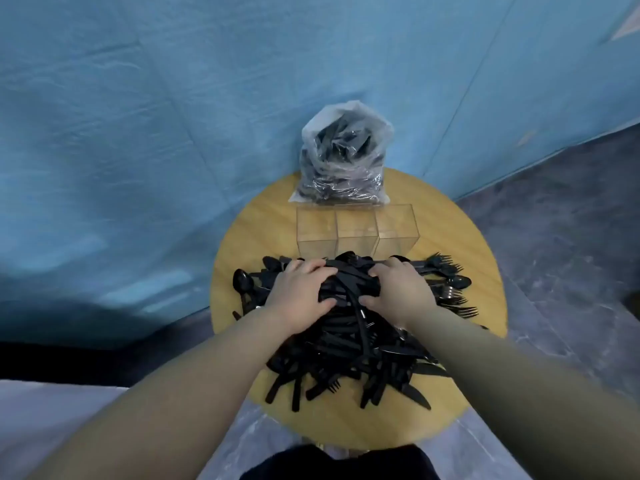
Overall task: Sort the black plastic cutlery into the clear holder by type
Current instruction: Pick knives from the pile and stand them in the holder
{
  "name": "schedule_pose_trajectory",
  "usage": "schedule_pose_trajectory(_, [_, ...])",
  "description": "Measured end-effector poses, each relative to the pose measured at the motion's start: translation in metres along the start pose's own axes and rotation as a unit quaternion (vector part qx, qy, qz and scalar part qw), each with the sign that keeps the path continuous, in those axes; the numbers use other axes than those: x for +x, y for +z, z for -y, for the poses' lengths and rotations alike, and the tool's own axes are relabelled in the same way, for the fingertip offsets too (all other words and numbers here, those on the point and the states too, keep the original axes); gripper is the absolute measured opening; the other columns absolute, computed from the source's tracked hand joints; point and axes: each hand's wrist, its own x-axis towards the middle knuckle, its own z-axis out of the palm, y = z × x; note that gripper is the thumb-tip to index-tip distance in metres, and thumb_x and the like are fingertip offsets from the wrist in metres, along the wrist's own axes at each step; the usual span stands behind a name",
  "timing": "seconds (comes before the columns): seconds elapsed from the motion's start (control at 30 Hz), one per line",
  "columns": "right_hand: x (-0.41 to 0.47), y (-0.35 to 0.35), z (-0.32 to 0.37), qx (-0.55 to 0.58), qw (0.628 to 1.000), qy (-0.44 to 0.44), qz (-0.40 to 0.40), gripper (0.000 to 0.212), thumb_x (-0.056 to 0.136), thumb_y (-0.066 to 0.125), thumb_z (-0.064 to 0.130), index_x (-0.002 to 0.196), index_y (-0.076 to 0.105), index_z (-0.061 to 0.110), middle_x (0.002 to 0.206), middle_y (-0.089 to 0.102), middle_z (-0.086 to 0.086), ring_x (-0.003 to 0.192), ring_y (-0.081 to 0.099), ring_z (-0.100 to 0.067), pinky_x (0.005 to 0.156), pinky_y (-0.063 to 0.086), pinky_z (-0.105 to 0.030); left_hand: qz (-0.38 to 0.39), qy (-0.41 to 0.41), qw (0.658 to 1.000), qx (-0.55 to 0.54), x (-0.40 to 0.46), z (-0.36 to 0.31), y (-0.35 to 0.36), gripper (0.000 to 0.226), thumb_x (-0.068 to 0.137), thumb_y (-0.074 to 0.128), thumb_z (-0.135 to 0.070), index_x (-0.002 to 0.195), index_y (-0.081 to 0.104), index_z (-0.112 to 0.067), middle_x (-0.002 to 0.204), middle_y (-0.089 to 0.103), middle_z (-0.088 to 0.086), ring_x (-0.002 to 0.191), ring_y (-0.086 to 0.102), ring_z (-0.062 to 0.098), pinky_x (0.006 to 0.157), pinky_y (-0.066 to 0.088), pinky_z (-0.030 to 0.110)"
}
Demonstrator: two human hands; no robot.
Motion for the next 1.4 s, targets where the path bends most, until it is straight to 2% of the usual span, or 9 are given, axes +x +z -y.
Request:
schedule_pose_trajectory(0.1, [0.008,0.004,0.001,-0.067,0.998,0.001,0.009,0.071,0.079,0.061,0.061,0.134,0.046,0.018,0.133,0.044,-0.005,0.123,0.035,-0.028,0.103,0.038,-0.037,0.0,-0.016,1.0,0.01,0.01,0.003,0.006,0.064,0.088,0.058,-0.049,0.145,0.032,-0.037,0.153,0.027,-0.006,0.135,0.023,0.022,0.112,0.027,0.041])
schedule_pose_trajectory(0.27, [0.013,0.011,0.003,-0.101,0.995,-0.008,-0.024,0.058,0.083,0.058,0.057,0.126,0.053,0.018,0.128,0.048,-0.005,0.118,0.038,-0.028,0.098,0.041,-0.038,0.001,-0.019,1.0,0.018,0.016,0.008,0.016,0.062,0.089,0.056,-0.049,0.145,0.032,-0.036,0.152,0.028,-0.006,0.135,0.024,0.023,0.111,0.028,0.042])
schedule_pose_trajectory(0.43, [0.016,0.016,0.004,-0.068,0.997,-0.015,-0.042,0.041,0.091,0.053,0.043,0.123,0.056,0.017,0.119,0.053,-0.003,0.116,0.041,-0.025,0.092,0.042,-0.033,-0.014,-0.018,1.0,0.015,0.019,0.01,0.014,0.059,0.091,0.056,-0.045,0.145,0.033,-0.035,0.15,0.031,-0.007,0.133,0.027,0.023,0.109,0.029,0.041])
schedule_pose_trajectory(0.67, [0.025,0.019,0.003,-0.043,0.998,-0.018,-0.042,0.04,0.095,0.05,0.038,0.131,0.052,0.02,0.12,0.054,-0.001,0.117,0.041,-0.023,0.092,0.042,-0.031,-0.025,-0.034,0.999,0.016,0.014,0.021,0.014,0.065,0.088,0.061,-0.04,0.146,0.031,-0.032,0.149,0.029,-0.009,0.132,0.024,0.02,0.109,0.027,0.039])
schedule_pose_trajectory(0.87, [0.027,0.016,0.004,-0.017,0.999,0.008,-0.05,0.03,0.093,0.053,0.032,0.117,0.061,0.017,0.109,0.06,-0.002,0.113,0.043,-0.025,0.086,0.043,-0.031,-0.047,-0.053,0.997,0.016,0.014,0.027,0.015,0.058,0.09,0.059,-0.037,0.144,0.037,-0.028,0.147,0.035,-0.009,0.133,0.026,0.019,0.108,0.028,0.038])
schedule_pose_trajectory(1.07, [0.023,0.004,0.003,0.037,0.997,0.029,-0.058,0.021,0.094,0.054,0.025,0.109,0.064,0.014,0.109,0.06,-0.005,0.099,0.056,-0.027,0.073,0.042,-0.03,-0.079,-0.058,0.995,-0.004,0.017,0.025,0.01,0.051,0.092,0.057,-0.037,0.14,0.043,-0.029,0.144,0.041,-0.009,0.13,0.03,0.018,0.105,0.03,0.036])
schedule_pose_trajectory(1.17, [0.017,-0.005,0.002,0.048,0.996,0.032,-0.065,0.017,0.093,0.056,0.025,0.1,0.065,0.012,0.098,0.064,-0.007,0.091,0.058,-0.029,0.068,0.039,-0.028,-0.108,-0.062,0.992,-0.031,0.016,0.024,0.006,0.043,0.093,0.055,-0.036,0.135,0.05,-0.029,0.139,0.047,-0.009,0.127,0.034,0.018,0.105,0.032,0.036])
schedule_pose_trajectory(1.3, [0.01,-0.018,0.002,0.177,0.98,0.062,-0.064,0.019,0.09,0.061,0.022,0.075,0.06,0.01,0.069,0.061,-0.006,0.065,0.056,-0.023,0.055,0.039,-0.028,-0.134,-0.06,0.985,-0.089,0.015,0.014,-0.008,0.032,0.096,0.051,-0.036,0.124,0.061,-0.026,0.128,0.057,-0.008,0.116,0.047,0.018,0.097,0.038,0.032])
schedule_pose_trajectory(1.4, [0.006,-0.027,0.011,0.361,0.926,0.095,-0.051,0.018,0.085,0.068,0.017,0.07,0.066,0.008,0.063,0.063,-0.003,0.056,0.055,-0.016,0.057,0.045,-0.025,-0.096,-0.067,0.97,-0.214,0.017,-0.004,-0.022,0.031,0.096,0.05,-0.038,0.115,0.068,-0.022,0.115,0.066,-0.008,0.101,0.058,0.01,0.087,0.045,0.025])
